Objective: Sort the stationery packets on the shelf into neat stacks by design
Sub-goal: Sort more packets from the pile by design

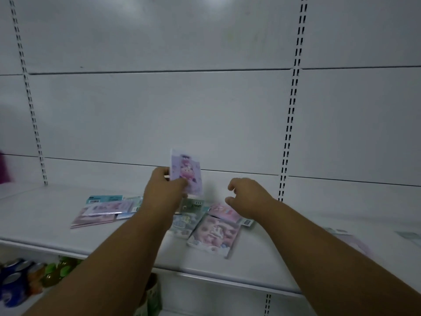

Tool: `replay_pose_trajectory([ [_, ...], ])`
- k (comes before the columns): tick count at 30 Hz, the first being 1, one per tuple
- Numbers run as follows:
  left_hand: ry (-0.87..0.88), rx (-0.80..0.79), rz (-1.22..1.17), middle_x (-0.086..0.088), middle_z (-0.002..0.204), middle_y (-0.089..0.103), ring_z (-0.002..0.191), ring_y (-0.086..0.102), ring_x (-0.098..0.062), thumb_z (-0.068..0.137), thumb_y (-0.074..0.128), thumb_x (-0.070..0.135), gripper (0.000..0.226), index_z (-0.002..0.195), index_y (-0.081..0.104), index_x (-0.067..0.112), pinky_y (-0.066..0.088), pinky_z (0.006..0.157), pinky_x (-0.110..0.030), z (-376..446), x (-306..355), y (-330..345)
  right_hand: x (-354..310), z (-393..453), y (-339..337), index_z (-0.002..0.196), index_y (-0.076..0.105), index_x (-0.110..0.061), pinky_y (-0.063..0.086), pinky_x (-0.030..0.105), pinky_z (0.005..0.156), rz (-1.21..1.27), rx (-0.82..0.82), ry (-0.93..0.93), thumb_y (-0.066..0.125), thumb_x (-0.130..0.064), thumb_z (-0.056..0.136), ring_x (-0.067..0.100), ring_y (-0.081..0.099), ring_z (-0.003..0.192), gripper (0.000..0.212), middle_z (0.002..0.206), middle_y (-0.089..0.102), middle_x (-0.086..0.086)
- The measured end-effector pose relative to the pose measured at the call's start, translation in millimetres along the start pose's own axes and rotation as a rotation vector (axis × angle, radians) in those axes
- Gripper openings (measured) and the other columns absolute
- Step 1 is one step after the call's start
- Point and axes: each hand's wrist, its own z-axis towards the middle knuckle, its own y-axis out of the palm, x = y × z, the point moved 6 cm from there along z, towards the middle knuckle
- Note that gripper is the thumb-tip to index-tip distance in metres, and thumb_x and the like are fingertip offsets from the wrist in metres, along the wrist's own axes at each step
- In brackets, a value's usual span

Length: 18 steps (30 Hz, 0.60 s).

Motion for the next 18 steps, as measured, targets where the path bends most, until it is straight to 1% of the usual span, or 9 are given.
replay_pose_trajectory([
  [2, -0.020, -0.039, -0.065, -0.009, 0.097, 0.069, 0.083, 0.070, -0.029, 0.088, 0.064, 0.011, 0.026, 0.110, 0.054, 0.020, 0.060, 0.077, -0.052, -6, 0, -5, 2, 5, 18, 0.128, 0.054, -0.011, 0.042, 0.033, 0.096, -0.032, -0.070, -0.001, 0.055, -0.031, 0.094, 0.028, 0.053, 0.118, 0.040, 0.131, 0.056, 0.011],
  [5, -0.050, -0.067, -0.072, -0.009, 0.099, 0.069, 0.081, 0.070, -0.026, 0.091, 0.063, 0.011, 0.025, 0.113, 0.053, 0.019, 0.059, 0.065, -0.041, -11, -9, -9, 10, 13, 41, 0.126, 0.056, -0.006, 0.042, 0.033, 0.098, -0.046, -0.153, 0.044, 0.048, -0.031, 0.097, 0.029, 0.053, 0.119, 0.039, 0.132, 0.056, 0.014],
  [7, -0.073, -0.070, -0.079, -0.009, 0.100, 0.069, 0.078, 0.071, -0.023, 0.092, 0.062, 0.011, 0.024, 0.114, 0.053, 0.017, 0.054, 0.058, -0.034, -11, -13, -11, 17, 20, 53, 0.120, 0.058, -0.003, 0.042, 0.031, 0.094, -0.041, -0.199, 0.079, 0.044, -0.031, 0.099, 0.031, 0.054, 0.116, 0.037, 0.129, 0.058, 0.017],
  [9, -0.089, -0.070, -0.067, -0.010, 0.100, 0.070, 0.078, 0.071, -0.024, 0.092, 0.060, 0.011, 0.023, 0.113, 0.054, 0.017, 0.053, 0.055, -0.032, -9, -17, -11, 23, 26, 59, 0.114, 0.059, -0.002, 0.043, 0.031, 0.089, -0.047, -0.234, 0.094, 0.042, -0.031, 0.099, 0.032, 0.056, 0.113, 0.037, 0.124, 0.060, 0.019],
  [12, -0.102, -0.078, -0.035, -0.010, 0.101, 0.070, 0.084, 0.071, -0.029, 0.091, 0.060, 0.012, 0.018, 0.108, 0.057, 0.019, 0.057, 0.060, -0.037, -7, -24, -10, 29, 32, 64, 0.109, 0.059, -0.004, 0.041, 0.030, 0.077, -0.092, -0.273, 0.091, 0.050, -0.033, 0.093, 0.032, 0.059, 0.104, 0.034, 0.114, 0.062, 0.018],
  [14, -0.110, -0.084, -0.027, -0.010, 0.100, 0.071, 0.083, 0.071, -0.028, 0.091, 0.060, 0.011, 0.016, 0.105, 0.057, 0.019, 0.056, 0.060, -0.036, -7, -29, -8, 32, 35, 63, 0.103, 0.055, -0.009, 0.040, 0.029, 0.071, -0.119, -0.283, 0.103, 0.058, -0.036, 0.086, 0.029, 0.057, 0.090, 0.032, 0.099, 0.059, 0.014],
  [15, -0.109, -0.085, -0.024, -0.010, 0.099, 0.071, 0.082, 0.071, -0.027, 0.092, 0.060, 0.011, 0.016, 0.105, 0.057, 0.018, 0.055, 0.060, -0.035, -7, -29, -7, 33, 37, 62, 0.103, 0.054, -0.010, 0.042, 0.030, 0.071, -0.126, -0.278, 0.108, 0.061, -0.037, 0.082, 0.028, 0.057, 0.087, 0.035, 0.097, 0.058, 0.011],
  [16, -0.106, -0.086, -0.021, -0.009, 0.099, 0.071, 0.081, 0.071, -0.026, 0.092, 0.060, 0.011, 0.015, 0.105, 0.056, 0.018, 0.054, 0.058, -0.033, -7, -30, -6, 34, 39, 60, 0.105, 0.053, -0.011, 0.046, 0.031, 0.073, -0.135, -0.266, 0.115, 0.065, -0.039, 0.079, 0.027, 0.057, 0.089, 0.040, 0.100, 0.060, 0.010],
  [18, -0.094, -0.082, -0.017, -0.008, 0.098, 0.070, 0.080, 0.070, -0.024, 0.093, 0.059, 0.011, 0.014, 0.104, 0.056, 0.018, 0.053, 0.056, -0.031, -7, -31, -4, 34, 42, 52, 0.114, 0.052, -0.016, 0.049, 0.035, 0.084, -0.160, -0.216, 0.132, 0.070, -0.043, 0.073, 0.029, 0.056, 0.102, 0.052, 0.111, 0.060, 0.009],
])
